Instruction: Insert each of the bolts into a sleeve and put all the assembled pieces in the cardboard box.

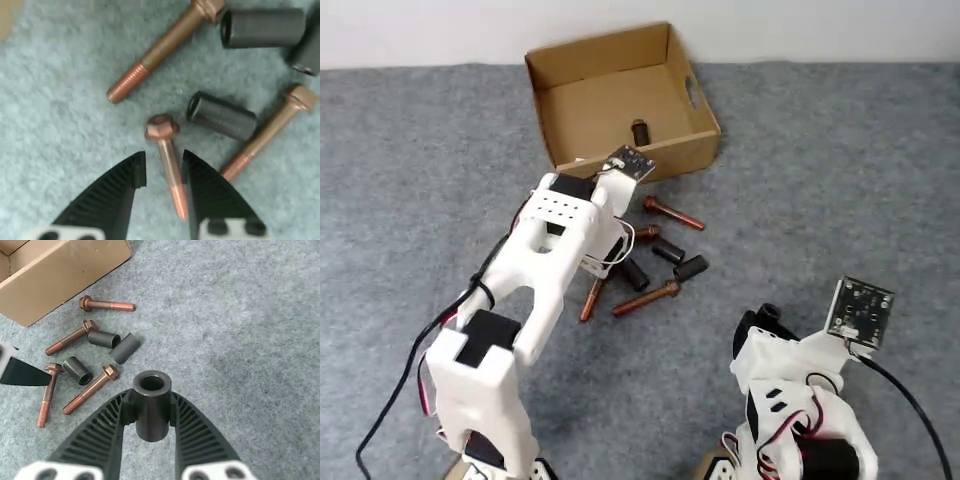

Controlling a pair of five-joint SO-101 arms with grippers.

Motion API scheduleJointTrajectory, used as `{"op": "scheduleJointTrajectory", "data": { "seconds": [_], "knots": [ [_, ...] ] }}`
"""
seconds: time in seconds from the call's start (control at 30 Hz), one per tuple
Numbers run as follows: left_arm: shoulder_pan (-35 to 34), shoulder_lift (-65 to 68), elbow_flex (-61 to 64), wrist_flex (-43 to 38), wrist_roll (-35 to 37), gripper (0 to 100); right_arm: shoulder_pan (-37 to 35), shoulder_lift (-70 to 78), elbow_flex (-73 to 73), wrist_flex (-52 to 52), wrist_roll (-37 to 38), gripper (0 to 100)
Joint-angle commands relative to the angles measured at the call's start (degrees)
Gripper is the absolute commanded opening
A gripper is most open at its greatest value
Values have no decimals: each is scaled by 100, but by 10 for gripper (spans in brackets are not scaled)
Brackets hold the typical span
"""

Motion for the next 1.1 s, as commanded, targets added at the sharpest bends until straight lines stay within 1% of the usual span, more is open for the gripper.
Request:
{"op": "scheduleJointTrajectory", "data": {
  "seconds": [0.0, 0.17, 0.3, 0.4, 0.43, 0.53, 0.57, 0.63, 0.7, 0.87, 1.0, 1.07],
  "knots": [
    [0, 229, -198, -167, -44, 130, 66, 13, -18, -127, 44, 8],
    [0, 536, -268, -141, 0, 126, 66, 13, -18, -127, 35, 8],
    [53, 598, -365, -149, 510, 67, 66, 13, -18, -127, 35, 8],
    [114, 598, -356, -97, 615, 20, 66, 13, -18, -127, 35, 8],
    [114, 589, -365, -26, 615, 6, 66, 13, -18, -127, 35, 8],
    [105, 510, -391, 237, 703, 5, 57, 13, -18, -127, 35, 8],
    [97, 422, -391, 325, 914, 5, 48, 13, -18, -127, 35, 8],
    [70, 132, -382, 475, 1503, 5, 40, 13, -18, -127, 35, 8],
    [88, -237, -382, 659, 1829, 5, 40, 13, -18, -127, 35, 8],
    [97, -1495, -171, 826, 1855, 4, 31, 13, -18, -127, 35, 8],
    [97, -2673, 488, 774, 1846, 4, 13, 13, -18, -127, 53, 8],
    [62, -3288, 892, 633, 1864, 4, -127, 13, -26, -119, 53, 8]
  ]
}}
